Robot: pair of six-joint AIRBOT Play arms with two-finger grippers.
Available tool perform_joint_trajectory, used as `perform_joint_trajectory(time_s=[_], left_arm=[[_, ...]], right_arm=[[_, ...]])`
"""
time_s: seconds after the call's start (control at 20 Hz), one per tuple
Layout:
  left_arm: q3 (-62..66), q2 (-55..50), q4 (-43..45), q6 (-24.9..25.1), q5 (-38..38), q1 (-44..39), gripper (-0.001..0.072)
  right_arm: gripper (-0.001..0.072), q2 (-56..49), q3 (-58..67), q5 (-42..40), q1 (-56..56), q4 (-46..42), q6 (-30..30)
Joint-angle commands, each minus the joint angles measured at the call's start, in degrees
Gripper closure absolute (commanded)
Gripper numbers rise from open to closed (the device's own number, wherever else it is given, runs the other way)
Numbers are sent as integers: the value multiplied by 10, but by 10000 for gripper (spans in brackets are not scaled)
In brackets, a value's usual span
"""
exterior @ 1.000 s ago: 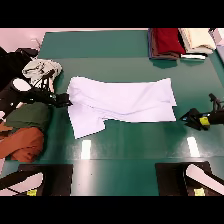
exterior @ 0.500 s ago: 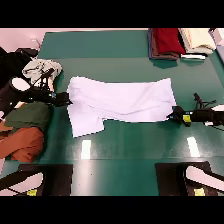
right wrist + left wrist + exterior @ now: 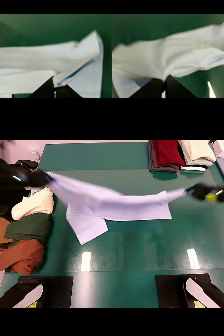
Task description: Fold the shirts.
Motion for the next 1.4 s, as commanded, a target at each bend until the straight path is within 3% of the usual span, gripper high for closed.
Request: perform_joint_trajectory(time_s=[0.0,0.25,0.4,0.55,0.7,0.9,1.0,1.2,1.35], left_arm=[[182,78,6,-7,20,0,681],[416,86,16,-37,29,0,682],[438,85,19,-40,38,0,682],[380,70,44,-66,4,0,682],[263,21,42,-67,-30,0,682],[141,-106,35,-66,-84,-1,681],[95,-181,36,-62,-83,-1,681],[72,-341,35,-46,-19,-1,680],[98,-404,36,-47,54,1,681]], right_arm=[[699,72,176,23,-25,1,0],[699,97,389,64,-105,-1,21],[700,58,499,136,-154,-4,47],[700,7,551,171,-144,-9,67],[700,-45,491,193,-71,-30,72],[700,-136,349,204,63,-204,90],[700,-193,281,189,101,-240,95],[700,-326,233,110,118,-232,95],[700,-406,295,76,118,-233,101]])
